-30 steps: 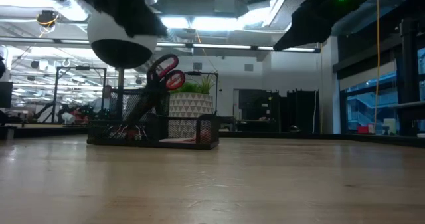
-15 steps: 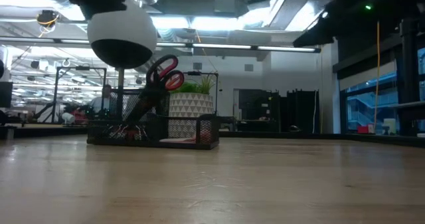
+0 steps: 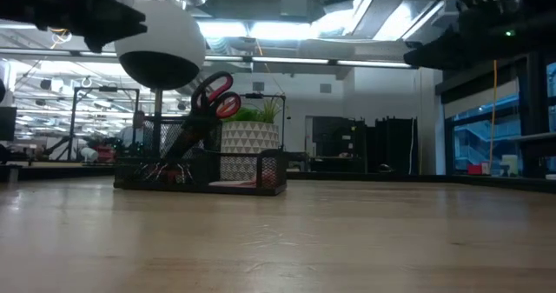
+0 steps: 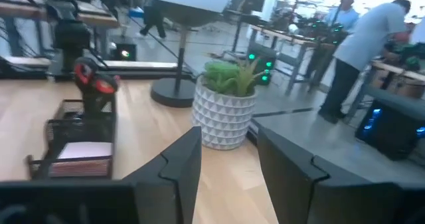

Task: Pick and place office supplies into organizer
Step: Return to Home Position

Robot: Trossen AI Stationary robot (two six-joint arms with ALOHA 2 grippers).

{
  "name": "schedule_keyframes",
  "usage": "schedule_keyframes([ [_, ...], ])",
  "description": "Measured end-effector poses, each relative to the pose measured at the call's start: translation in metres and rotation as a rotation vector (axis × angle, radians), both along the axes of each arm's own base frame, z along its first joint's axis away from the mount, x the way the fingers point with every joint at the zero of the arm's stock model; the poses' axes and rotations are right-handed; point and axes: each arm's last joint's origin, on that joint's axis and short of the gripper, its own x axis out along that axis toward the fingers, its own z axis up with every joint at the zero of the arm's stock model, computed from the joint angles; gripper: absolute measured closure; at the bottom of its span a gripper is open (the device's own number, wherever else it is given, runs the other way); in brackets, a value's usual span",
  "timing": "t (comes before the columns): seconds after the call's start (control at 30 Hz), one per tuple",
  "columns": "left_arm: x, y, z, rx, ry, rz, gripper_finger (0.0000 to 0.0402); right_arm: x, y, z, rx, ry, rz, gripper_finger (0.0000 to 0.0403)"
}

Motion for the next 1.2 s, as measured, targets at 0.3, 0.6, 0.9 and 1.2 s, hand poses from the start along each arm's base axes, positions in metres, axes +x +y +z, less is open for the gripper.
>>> schedule_keyframes([
  [0.3,0.001,0.001,-0.017,0.004,0.014,0.048,0.0245,-0.025,-0.001,-0.011,0.083,-0.035,-0.049,0.0253],
  [0.6,0.008,0.002,-0.031,0.015,-0.021,0.045,0.0245,-0.046,0.001,-0.011,0.089,-0.089,-0.064,0.0253],
  [0.9,0.008,0.003,-0.035,0.014,-0.006,0.071,0.0245,-0.047,0.0,-0.016,0.107,-0.045,-0.108,0.0253],
  [1.2,0.016,0.004,-0.059,-0.013,-0.003,0.074,0.0245,-0.047,0.0,-0.016,0.106,-0.046,-0.111,0.0253],
])
